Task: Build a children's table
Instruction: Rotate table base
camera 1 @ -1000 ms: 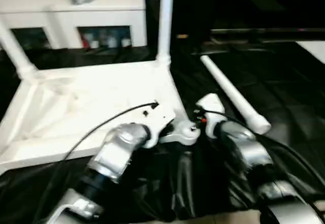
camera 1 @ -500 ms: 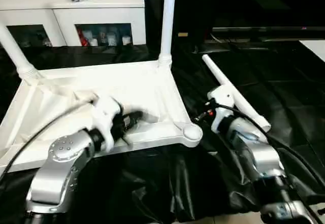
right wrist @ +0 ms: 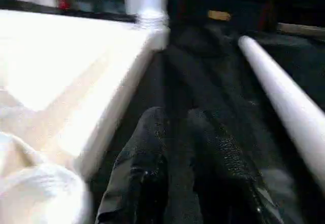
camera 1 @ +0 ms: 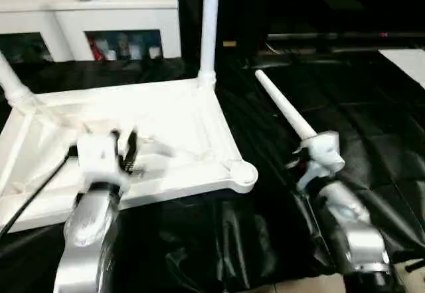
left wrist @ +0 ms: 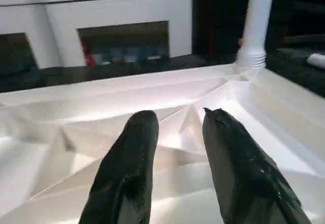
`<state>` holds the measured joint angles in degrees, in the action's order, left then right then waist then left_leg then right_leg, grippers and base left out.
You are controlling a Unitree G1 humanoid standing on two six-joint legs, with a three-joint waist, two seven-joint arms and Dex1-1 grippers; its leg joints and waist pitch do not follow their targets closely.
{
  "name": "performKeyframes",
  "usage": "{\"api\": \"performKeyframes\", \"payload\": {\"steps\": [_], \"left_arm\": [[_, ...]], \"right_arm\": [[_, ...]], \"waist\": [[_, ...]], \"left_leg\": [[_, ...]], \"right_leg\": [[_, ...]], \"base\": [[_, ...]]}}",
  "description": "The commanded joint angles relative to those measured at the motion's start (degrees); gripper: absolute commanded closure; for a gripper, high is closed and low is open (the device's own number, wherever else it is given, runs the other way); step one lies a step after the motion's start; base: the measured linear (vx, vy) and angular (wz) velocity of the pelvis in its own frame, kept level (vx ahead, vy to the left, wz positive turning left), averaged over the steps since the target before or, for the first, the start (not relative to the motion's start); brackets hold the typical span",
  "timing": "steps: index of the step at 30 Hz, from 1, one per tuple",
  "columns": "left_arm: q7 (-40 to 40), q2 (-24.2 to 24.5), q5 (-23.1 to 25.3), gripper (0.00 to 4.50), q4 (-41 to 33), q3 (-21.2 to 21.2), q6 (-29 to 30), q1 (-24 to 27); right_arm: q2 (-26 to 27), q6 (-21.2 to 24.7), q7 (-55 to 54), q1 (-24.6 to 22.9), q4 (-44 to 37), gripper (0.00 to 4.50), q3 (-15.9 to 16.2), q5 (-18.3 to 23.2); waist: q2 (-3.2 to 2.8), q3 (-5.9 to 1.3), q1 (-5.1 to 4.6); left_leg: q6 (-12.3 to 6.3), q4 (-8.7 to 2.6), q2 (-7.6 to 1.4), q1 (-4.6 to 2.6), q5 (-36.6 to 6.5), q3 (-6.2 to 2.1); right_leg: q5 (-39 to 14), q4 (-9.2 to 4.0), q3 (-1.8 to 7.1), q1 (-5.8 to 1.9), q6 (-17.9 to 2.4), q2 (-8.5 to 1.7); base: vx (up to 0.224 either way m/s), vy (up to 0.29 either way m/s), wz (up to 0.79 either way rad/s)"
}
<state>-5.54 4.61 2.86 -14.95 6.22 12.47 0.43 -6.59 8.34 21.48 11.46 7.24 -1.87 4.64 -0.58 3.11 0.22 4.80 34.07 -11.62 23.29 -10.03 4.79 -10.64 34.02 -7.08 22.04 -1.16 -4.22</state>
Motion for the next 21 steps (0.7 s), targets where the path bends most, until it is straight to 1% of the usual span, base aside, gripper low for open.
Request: {"api": "performKeyframes", "payload": {"steps": [1, 2, 3, 4, 5, 6, 7, 8, 9, 10, 11, 12, 13, 14, 15, 16, 17, 18, 19, 20, 21], "left_arm": [[1.1, 1.1, 2.2, 2.76, 1.7, -1.4, -0.2, -0.9], [1.0, 1.0, 2.4, 2.76, 2.2, -1.5, -0.6, -1.3], [1.2, 0.6, 2.4, 2.76, 2.5, -1.4, -0.9, -1.7], [1.3, 0.3, 2.3, 2.76, 2.7, -1.3, -1.3, -2.0], [0.9, -0.2, 0.5, 2.76, 2.9, -0.9, -0.3, -2.6], [0.7, -0.3, -0.2, 2.76, 3.1, -0.8, -0.1, -3.1], [0.6, -0.4, -0.6, 2.76, 3.2, -0.8, -0.3, -3.4], [0.4, -0.5, -1.1, 2.76, 3.2, -0.8, -1.1, -3.6], [0.5, -0.5, -1.0, 2.76, 3.2, -0.8, 0.2, -3.9], [0.5, -0.2, -0.7, 2.76, 3.2, -1.0, 0.6, -4.0], [0.5, -0.1, -0.5, 2.76, 3.2, -1.1, 0.7, -4.0], [0.6, 0.3, -0.2, 2.76, 3.4, -1.3, 1.2, -4.1], [0.4, 0.4, -0.5, 2.76, 3.5, -1.2, 0.7, -4.1], [0.0, 0.4, -1.1, 2.76, 3.5, -1.2, 0.3, -4.0], [-0.6, 0.5, -1.3, 2.76, 3.4, -1.4, 0.3, -3.8], [-0.7, 0.7, -0.8, 2.76, 3.6, -1.7, 0.0, -3.6], [-1.2, 0.7, -0.9, 2.76, 3.2, -2.0, 0.7, -3.4], [-1.2, 0.7, -0.9, 2.76, 3.2, -2.0, 0.7, -3.4], [-1.2, 0.6, -1.0, 2.76, 2.7, -2.0, 1.3, -3.3], [-0.8, 0.6, -0.9, 2.76, 2.4, -2.2, 1.5, -3.2], [-0.6, 0.7, -0.8, 2.76, 0.9, -2.9, 2.5, -3.0]], "right_arm": [[0.7, -0.8, -1.1, 2.0, 1.0, 3.7, 0.4, 0.3], [1.0, -0.6, -1.2, 2.0, 1.0, 3.7, 0.3, 0.5], [1.2, -0.6, -1.3, 1.9, 1.0, 3.7, 0.4, 0.4], [1.3, -0.6, -1.4, 1.8, 0.8, 3.7, 0.5, 0.3], [1.6, 0.4, -1.1, 1.8, 0.9, 3.7, 0.1, 1.3], [1.7, 1.2, -0.5, 1.9, 1.0, 3.7, 0.2, 1.9], [1.7, 1.7, -0.1, 1.8, 1.1, 3.7, 0.3, 2.3], [1.6, 2.4, 0.4, 1.6, 1.1, 3.7, 0.6, 2.6], [1.7, 2.9, 0.4, 1.4, 1.0, 3.7, 0.8, 2.6], [1.6, 3.1, 0.2, 1.2, 1.0, 3.7, 1.0, 2.3], [1.6, 3.1, 0.1, 1.2, 0.9, 3.7, 1.0, 2.2], [1.6, 2.7, 0.5, 1.0, 1.1, 3.7, 1.4, 2.2], [1.7, 2.4, 1.0, 0.9, 1.3, 3.7, 1.7, 2.3], [1.8, 1.8, 1.4, 0.7, 1.7, 3.7, 1.9, 2.4], [1.9, 1.5, 1.3, 0.6, 2.1, 3.7, 2.1, 2.3], [2.0, 1.0, 1.0, 0.4, 2.6, 3.7, 2.2, 2.0], [2.1, 0.7, 0.7, 0.3, 2.9, 3.7, 2.4, 1.7], [2.1, 0.7, 0.7, 0.3, 2.9, 3.7, 2.4, 1.7], [2.1, 0.6, 0.4, 0.2, 3.1, 3.7, 2.6, 1.6], [2.2, 0.7, 0.1, 0.1, 3.2, 3.7, 2.6, 1.6], [2.4, 2.0, 0.5, -0.2, 2.4, 3.7, 2.6, 2.6]], "waist": [[-2.53, -2.97, -1.69], [-2.67, -2.85, -1.74], [-2.1, -2.89, -1.5], [-1.4, -2.33, -0.76], [-0.33, -2.68, -0.67], [1.17, -2.14, -0.39], [3.85, -2.61, 1.91], [4.25, -2.4, 2.77], [4.26, -1.44, 3.72], [4.14, -2.41, 4.94], [3.86, -2.48, 5.02], [2.21, -3.39, 5.43], [2.17, -3.61, 4.33], [1.5, -3.94, 4.77], [1.67, -3.65, 4.79], [1.85, -2.9, 5.58], [2.51, -1.94, 6.29], [2.44, -2.05, 6.69], [2.06, -2.28, 7.01], [1.72, -2.53, 7.03], [0.71, -3.17, 6.44]], "left_leg": [[-10.66, -8.77, -5.92, -2.05, -22.5, -8.18], [-12.35, -8.98, -5.74, -2.22, -22.6, -9.31], [-13.99, -8.99, -4.43, -2.26, -21.9, -10.49], [-12.83, -9.48, -2.23, -0.63, -22.7, -10.54], [-9.76, -7.35, -3.19, -2.77, -22.6, -7.18], [-8.4, -4.21, 0.4, -2.03, -22.1, -4.89], [-6.57, 11.3, 7.02, -3.11, -17.3, 3.64], [-7.94, 11.58, 6.19, -0.99, -15.5, 3.88], [-7.45, 9.56, 5.16, 0.82, -11.2, 2.89], [-8.3, 5.06, 4.84, -0.7, -11.1, 2.46], [-9.58, 3.29, 4.36, -1.29, -10.2, 1.96], [-11.43, -0.07, 1.26, -4.02, -5.9, 0.68], [-14.38, -1.51, -2.51, -3.71, -3.6, -1.41], [-15.71, -1.98, -4.85, -4.81, -3.7, -2.16], [-16.21, -1.84, -6.28, -5.23, -4.2, -1.88], [-12.17, -0.85, -1.92, -3.97, -7.6, 1.08], [-9.2, 0.61, 2.88, -3.41, -8.5, 3.31], [-8.63, 0.47, 3.25, -3.68, -8.0, 3.67], [-8.73, -0.69, 2.69, -3.32, -7.3, 3.28], [-8.91, -1.32, 1.32, -3.62, -7.2, 2.6], [-10.63, -2.83, -3.39, -4.65, -7.9, 0.49]], "right_leg": [[-7.8, 2.45, -0.5, -1.52, -14.4, 0.85], [-10.0, 3.54, -0.37, -1.35, -15.1, 0.94], [-11.3, 4.33, 0.76, -0.93, -17.3, 0.84], [-12.2, 3.85, 1.6, -1.68, -20.0, 0.37], [-14.1, 0.89, 3.55, -0.34, -20.9, -0.69], [-17.5, -2.67, 4.13, -0.7, -22.6, -1.65], [-32.7, -9.09, 5.2, 0.46, -19.9, -3.56], [-36.6, -7.98, 6.8, -1.52, -17.4, -3.49], [-37.0, -6.79, 8.25, -3.5, -9.2, -5.66], [-32.3, -6.41, 10.52, -4.63, 1.2, -5.72], [-29.6, -6.54, 10.65, -5.03, 4.6, -5.83], [-19.8, -6.12, 8.77, -3.81, 8.0, -3.88], [-10.4, -4.5, 6.37, -3.59, 10.0, -2.97], [-9.1, -4.27, 6.09, -2.93, 9.4, -4.09], [-8.4, -3.63, 6.88, -1.83, 5.9, -6.18], [-15.5, -5.66, 7.27, -2.87, 5.5, -6.3], [-29.4, -8.17, 6.66, -3.39, 12.0, -4.27], [-33.3, -8.78, 6.4, -3.26, 14.8, -3.42], [-30.5, -9.01, 5.14, -3.81, 18.7, -1.6], [-27.0, -8.97, 4.24, -3.71, 19.3, -1.26], [-19.4, -7.99, 2.9, -3.73, 17.2, -2.05]], "base": [[0.015, -0.095, 0.57], [-0.017, -0.145, 0.51], [-0.018, -0.257, 0.85], [-0.006, -0.203, 0.63], [0.016, -0.24, 0.6], [0.017, -0.128, 0.26], [-0.049, -0.246, 0.4], [-0.037, -0.213, 0.06], [-0.037, -0.213, 0.06], [0.018, -0.189, 0.07], [-0.035, -0.185, 0.31], [-0.035, -0.185, 0.31], [-0.039, -0.154, 0.14], [-0.022, -0.104, 0.07], [-0.022, -0.104, 0.07], [-0.013, -0.089, 0.19], [-0.016, -0.085, 0.12], [-0.016, -0.085, 0.12], [0.0, 0.0, 0.0], [0.0, 0.0, 0.0], [0.0, 0.0, 0.0]]}}
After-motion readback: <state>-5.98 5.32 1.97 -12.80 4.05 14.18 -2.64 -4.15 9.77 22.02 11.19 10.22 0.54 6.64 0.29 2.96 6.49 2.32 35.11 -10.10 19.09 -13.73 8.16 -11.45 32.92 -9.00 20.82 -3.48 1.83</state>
